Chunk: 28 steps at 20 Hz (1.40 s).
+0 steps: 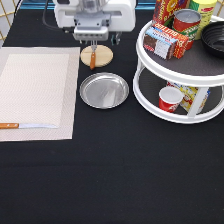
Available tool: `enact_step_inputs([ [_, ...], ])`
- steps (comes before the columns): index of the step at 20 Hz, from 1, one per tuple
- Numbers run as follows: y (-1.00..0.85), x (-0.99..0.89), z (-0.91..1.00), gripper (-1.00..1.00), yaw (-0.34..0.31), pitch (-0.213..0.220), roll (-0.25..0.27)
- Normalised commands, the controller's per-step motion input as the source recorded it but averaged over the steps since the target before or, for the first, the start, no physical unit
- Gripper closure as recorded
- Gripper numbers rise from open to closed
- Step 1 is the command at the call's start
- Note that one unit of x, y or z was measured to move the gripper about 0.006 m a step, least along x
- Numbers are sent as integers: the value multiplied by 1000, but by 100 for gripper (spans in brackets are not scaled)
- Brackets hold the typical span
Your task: Arrange plate and fork
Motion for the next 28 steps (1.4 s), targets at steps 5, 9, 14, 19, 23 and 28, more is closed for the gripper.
enact_step_inputs([
  [5,-223,469,-385,-100,-3,7,65],
  [9,-204,426,-402,-100,0,0,48],
  [14,-143,417,-345,-100,0,0,56],
  [19,-95,401,-254,-100,0,0,74],
  [23,-94,355,-226,-100,22,-27,74],
  [28,-75,317,-243,-100,67,-54,69],
])
